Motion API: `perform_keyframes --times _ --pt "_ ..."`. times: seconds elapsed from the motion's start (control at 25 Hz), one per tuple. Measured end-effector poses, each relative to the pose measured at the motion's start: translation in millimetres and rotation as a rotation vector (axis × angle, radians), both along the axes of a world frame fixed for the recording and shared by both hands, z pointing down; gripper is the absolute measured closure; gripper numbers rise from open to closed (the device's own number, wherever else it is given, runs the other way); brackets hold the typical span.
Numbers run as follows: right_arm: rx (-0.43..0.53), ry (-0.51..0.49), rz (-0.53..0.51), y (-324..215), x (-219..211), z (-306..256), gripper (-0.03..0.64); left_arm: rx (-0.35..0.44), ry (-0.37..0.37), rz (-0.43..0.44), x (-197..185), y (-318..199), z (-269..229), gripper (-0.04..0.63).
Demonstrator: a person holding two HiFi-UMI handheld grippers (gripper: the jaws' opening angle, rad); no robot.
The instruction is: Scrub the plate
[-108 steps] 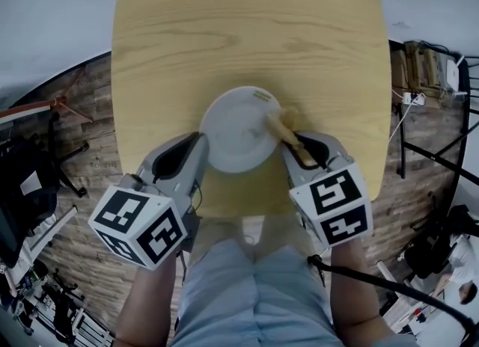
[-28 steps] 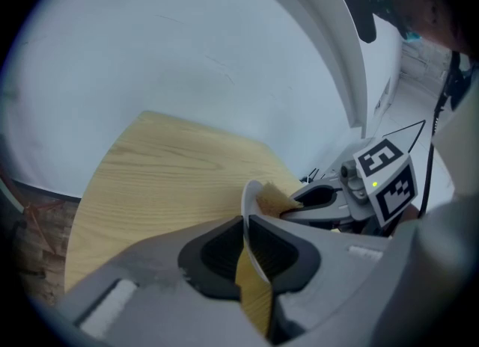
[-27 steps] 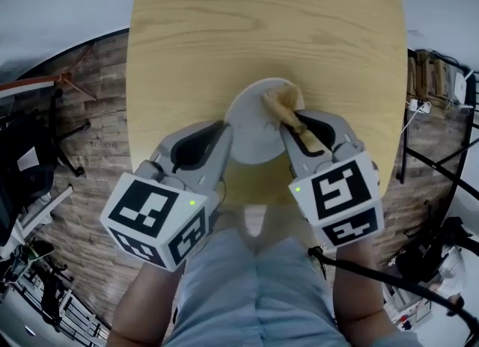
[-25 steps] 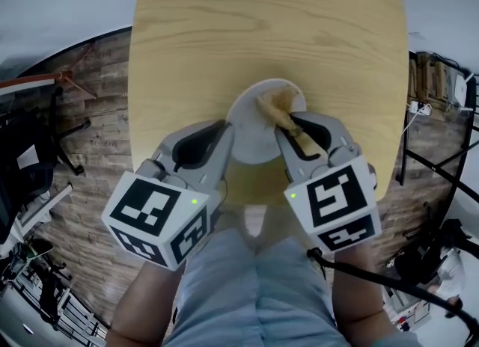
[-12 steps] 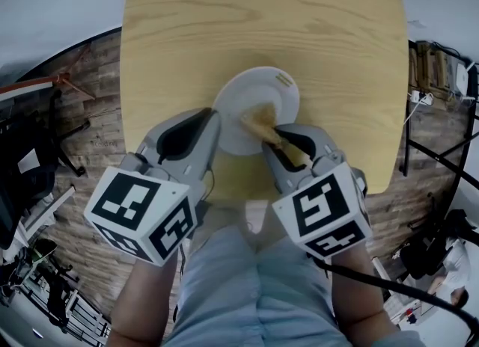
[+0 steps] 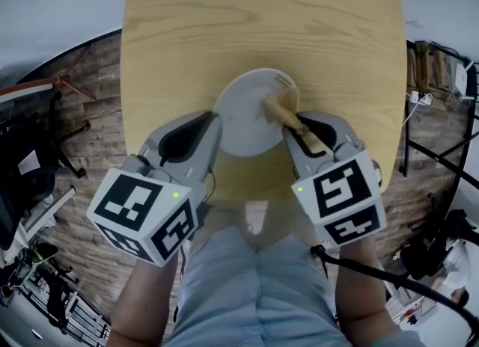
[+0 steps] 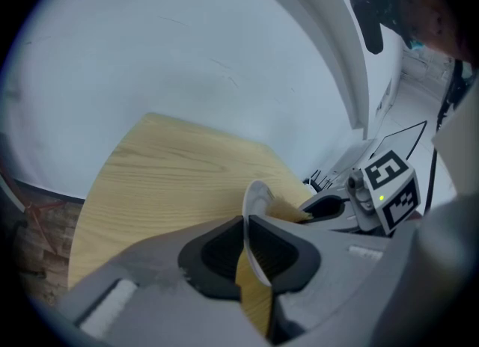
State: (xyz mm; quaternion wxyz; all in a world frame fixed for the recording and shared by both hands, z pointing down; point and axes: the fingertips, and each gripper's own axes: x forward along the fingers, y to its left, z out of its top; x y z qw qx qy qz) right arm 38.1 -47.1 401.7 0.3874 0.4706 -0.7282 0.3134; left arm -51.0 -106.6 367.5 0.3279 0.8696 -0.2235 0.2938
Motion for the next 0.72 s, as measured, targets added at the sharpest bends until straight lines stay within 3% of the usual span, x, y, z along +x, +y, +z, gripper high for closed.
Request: perform_keyframes --times 0.24,0.44,0.72 --pt "0.035 -0.022 -0.056 -11.4 -24.0 -9.7 0.549 0.002 0.011 -0.002 1.4 -1.3 -0.6 0.551" --pt "-0.004 -0.063 -0.137 1.0 -52.6 -5.2 0.549 -0.005 0.009 -0.012 -2.6 -4.0 4.3 0.551" --pt "-0.088 -0.009 -0.124 24.8 -32.9 16.9 0.549 -0.029 0.020 -0.029 -10.2 -10.0 14.6 0.551"
